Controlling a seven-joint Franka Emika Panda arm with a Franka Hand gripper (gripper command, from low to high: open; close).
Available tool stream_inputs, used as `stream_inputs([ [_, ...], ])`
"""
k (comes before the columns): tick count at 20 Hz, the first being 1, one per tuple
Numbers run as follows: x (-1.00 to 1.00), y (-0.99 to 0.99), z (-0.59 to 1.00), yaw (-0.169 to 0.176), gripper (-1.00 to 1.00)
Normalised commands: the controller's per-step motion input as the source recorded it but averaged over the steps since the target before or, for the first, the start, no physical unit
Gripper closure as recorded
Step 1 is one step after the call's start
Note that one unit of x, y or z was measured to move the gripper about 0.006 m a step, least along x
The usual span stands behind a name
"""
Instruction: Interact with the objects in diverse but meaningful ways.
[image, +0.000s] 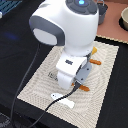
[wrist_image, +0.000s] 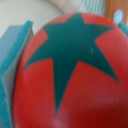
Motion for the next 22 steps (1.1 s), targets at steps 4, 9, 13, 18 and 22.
stream_inputs([
  [4,-0.37,-0.13,0.56,0.002,1.00],
  [9,-0.78,-0.25,-0.03,0.020,1.00],
  [13,-0.91,-0.29,-0.21,0.006,1.00],
  [18,-0.92,-0.43,-0.33,0.000,1.00],
  [22,-0.90,-0.49,-0.39,0.000,1.00],
])
